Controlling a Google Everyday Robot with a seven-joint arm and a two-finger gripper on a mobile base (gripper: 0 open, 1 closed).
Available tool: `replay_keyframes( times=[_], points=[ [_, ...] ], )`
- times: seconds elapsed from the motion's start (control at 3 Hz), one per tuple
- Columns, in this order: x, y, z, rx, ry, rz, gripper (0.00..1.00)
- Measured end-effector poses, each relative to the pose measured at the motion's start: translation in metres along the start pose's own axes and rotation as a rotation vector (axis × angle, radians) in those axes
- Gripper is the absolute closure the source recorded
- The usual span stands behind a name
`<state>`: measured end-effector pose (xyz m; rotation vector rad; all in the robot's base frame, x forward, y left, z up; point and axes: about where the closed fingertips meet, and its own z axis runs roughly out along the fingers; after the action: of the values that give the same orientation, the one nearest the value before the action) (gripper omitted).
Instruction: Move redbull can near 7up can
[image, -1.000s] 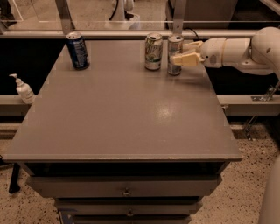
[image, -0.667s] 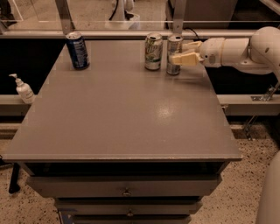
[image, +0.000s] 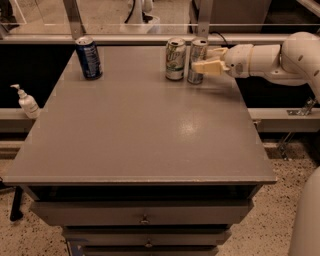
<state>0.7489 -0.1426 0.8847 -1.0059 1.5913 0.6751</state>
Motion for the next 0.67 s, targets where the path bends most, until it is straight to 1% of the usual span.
replay_keyframes(
  times=[0.33, 0.67],
  points=[
    [-0.0001, 0.0038, 0.0046, -0.010, -0.012, 0.008, 0.12],
    [-0.0024, 0.0092, -0.0040, -0.004, -0.019, 0.014, 0.00]
  ],
)
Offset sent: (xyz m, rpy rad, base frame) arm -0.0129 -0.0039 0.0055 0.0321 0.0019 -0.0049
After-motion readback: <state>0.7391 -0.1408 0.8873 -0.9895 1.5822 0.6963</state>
